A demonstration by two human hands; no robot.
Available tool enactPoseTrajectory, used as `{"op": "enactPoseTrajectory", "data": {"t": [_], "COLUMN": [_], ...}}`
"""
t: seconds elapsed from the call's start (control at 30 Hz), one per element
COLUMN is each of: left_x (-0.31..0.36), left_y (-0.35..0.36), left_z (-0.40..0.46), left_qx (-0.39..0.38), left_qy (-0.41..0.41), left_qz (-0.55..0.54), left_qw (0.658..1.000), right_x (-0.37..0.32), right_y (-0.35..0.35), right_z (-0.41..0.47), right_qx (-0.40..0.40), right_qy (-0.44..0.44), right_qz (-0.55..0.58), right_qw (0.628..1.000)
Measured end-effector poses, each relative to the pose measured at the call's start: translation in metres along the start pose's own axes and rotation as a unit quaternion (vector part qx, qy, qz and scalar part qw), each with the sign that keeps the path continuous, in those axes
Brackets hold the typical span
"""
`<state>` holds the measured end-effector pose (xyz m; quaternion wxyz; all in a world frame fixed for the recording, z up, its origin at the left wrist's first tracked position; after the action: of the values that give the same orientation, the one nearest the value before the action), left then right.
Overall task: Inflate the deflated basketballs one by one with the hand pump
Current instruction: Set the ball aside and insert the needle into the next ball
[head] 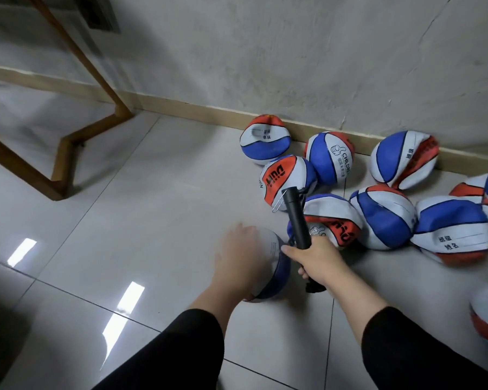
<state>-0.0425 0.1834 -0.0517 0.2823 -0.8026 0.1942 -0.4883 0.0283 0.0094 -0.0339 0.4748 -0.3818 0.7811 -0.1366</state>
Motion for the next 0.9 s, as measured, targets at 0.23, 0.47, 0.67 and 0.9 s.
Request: {"op": "enactPoseTrajectory", "data": {"t": [0.23,0.47,0.67,0.9], "left_x": [-0.011,-0.009,0.001,-0.001], "left_y": [-0.005,-0.004,-0.001,0.002], "left_z": [-0.005,-0.005,-0.007,-0.011], "left_qx": [-0.014,-0.006,-0.021,-0.029], "left_qy": [0.026,0.025,0.019,0.033], "left_qz": [0.034,0.061,0.071,0.089], "left_qw": [0.999,0.998,0.997,0.995], "right_x": [-0.015,-0.026,-0.022,-0.021], "right_y": [0.022,0.025,0.019,0.011], "right_z": [0.010,0.008,0.003,-0.015], "right_qx": [-0.012,-0.030,0.002,0.025], "right_qy": [0.068,0.082,0.030,0.001], "right_qz": [0.009,0.011,-0.072,-0.156], "right_qw": [0.998,0.996,0.997,0.987]}}
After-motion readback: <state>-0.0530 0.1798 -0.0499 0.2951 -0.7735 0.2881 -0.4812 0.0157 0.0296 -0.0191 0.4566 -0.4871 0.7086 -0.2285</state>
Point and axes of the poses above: each hand's wrist, its own z-axis towards the middle knuckle, its own y-axis out of the palm, x = y × z, the point moved 2 cm from there along z, towards the middle knuckle, and after that the axes turned 14 degrees about -z, right-handed, at the moved point
